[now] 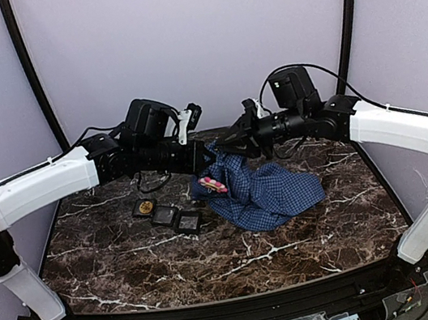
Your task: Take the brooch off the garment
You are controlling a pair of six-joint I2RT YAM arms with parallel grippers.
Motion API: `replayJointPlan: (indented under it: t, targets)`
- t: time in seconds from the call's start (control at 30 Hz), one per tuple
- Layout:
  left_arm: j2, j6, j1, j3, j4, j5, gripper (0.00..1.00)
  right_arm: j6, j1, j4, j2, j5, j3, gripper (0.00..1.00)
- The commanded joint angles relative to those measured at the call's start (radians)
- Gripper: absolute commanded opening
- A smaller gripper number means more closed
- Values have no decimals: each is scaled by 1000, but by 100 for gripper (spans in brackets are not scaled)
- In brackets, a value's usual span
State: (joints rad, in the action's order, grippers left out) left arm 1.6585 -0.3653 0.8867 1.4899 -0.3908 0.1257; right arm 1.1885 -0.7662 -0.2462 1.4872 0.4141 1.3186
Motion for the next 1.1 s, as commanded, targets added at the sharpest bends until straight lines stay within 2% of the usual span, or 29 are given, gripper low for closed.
replayJointPlan:
  t: [0.0, 1.07]
  targets:
    - [-45, 19, 10, 26, -14, -11, 1, -2, -8, 13, 23, -7, 22, 20]
    - [-47, 56, 17, 17, 17, 11, 1, -13, 16, -13, 73, -49, 48, 12]
